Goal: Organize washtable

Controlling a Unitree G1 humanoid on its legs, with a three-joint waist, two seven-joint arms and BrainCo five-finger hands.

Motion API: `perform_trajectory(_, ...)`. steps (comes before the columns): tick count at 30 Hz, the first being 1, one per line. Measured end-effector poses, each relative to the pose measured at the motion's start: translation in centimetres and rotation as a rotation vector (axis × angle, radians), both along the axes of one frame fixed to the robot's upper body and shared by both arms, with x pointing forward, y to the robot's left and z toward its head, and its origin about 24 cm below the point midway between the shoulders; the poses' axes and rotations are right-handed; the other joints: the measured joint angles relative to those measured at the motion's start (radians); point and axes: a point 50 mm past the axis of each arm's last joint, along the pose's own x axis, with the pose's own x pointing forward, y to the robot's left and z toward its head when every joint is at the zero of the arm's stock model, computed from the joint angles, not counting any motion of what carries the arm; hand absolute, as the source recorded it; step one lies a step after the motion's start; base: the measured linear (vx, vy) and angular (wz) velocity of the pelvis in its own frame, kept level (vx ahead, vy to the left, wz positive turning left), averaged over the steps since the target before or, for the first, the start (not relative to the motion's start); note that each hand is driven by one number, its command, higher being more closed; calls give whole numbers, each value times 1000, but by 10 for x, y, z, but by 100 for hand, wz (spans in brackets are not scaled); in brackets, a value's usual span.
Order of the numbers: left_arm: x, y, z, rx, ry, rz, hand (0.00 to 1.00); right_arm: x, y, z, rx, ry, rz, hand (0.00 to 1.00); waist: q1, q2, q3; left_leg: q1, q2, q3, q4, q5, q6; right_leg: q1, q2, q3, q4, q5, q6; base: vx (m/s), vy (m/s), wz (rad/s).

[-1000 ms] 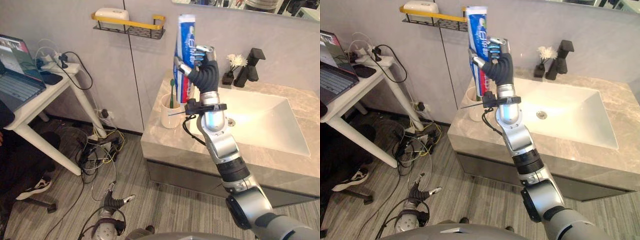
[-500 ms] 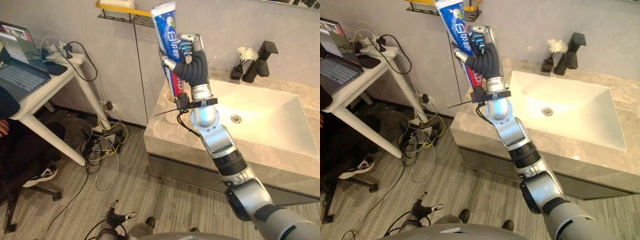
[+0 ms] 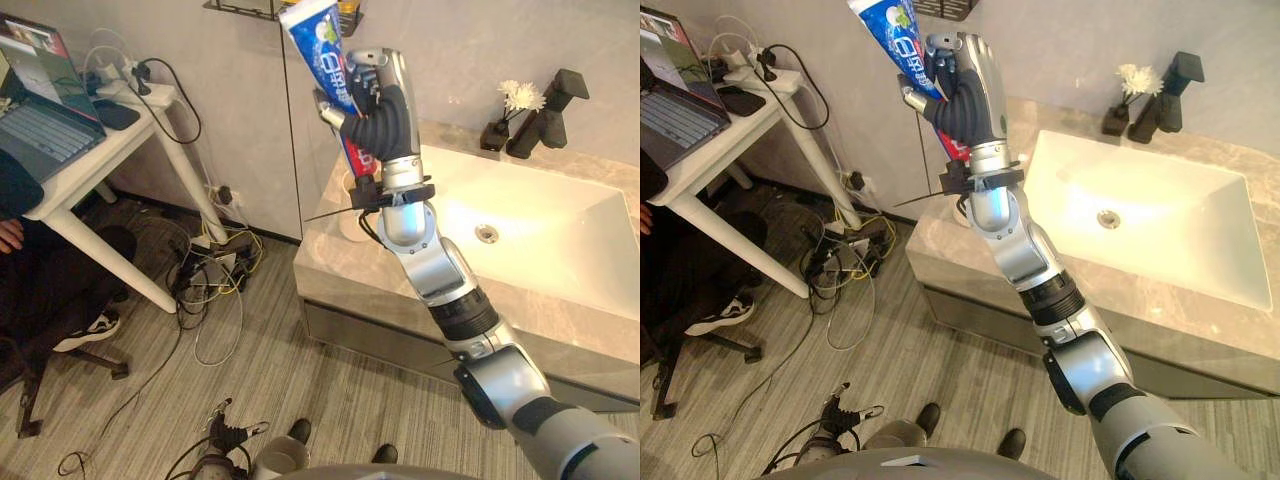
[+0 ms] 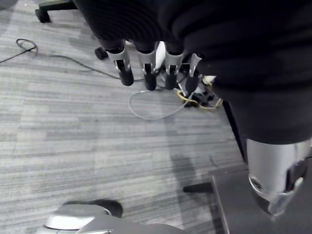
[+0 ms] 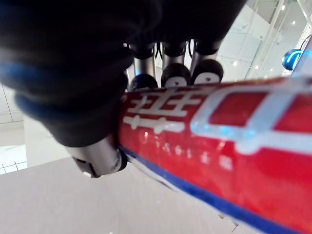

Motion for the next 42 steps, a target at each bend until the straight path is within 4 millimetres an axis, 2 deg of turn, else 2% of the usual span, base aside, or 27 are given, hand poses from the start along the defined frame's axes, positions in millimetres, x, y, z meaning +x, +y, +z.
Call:
perform_trajectory(7,-6,4,-3,4,24,22,0,4,3,-7,-49,20,-27,100,2,-3,12,-10,0,0,2,1,-2,-8,0,-2,0,0,0,-2,1,1)
perform_trajectory(12,-5,5,-2,6,21,23,0,5,0,-7,-29,15,-53,100,1,0,38,-15,0,0,3,1,-2,-13,0,-2,0,0,0,0,0,0)
perform_trajectory(17,-5,5,-2,9,18,26,0,5,-1,-6,-37,-5,-79,100,1,0,39,-32,-1,1,4,1,-2,-29,0,-2,0,1,0,0,0,0)
perform_trajectory(27,-5,2,-3,9,11,37,0,4,-3,-7,-17,-12,-89,100,1,22,53,-32,0,9,5,1,-2,-34,0,8,0,2,-1,-4,2,-2)
perform_trajectory(33,-5,2,-2,10,10,37,0,4,-7,-25,-13,45,-100,100,1,23,53,-33,0,17,5,1,-2,-38,-1,13,0,5,-1,1,4,-3)
perform_trajectory(38,-5,1,-2,13,8,41,0,4,-8,-28,-8,54,-102,100,-1,25,55,-33,0,26,5,1,-2,-43,-1,23,-1,9,-2,-6,3,-5)
perform_trajectory(42,-5,1,-2,14,7,42,0,4,-11,-42,-4,99,-110,100,0,25,55,-33,0,26,5,1,-2,-43,-1,23,-2,9,-2,0,0,0)
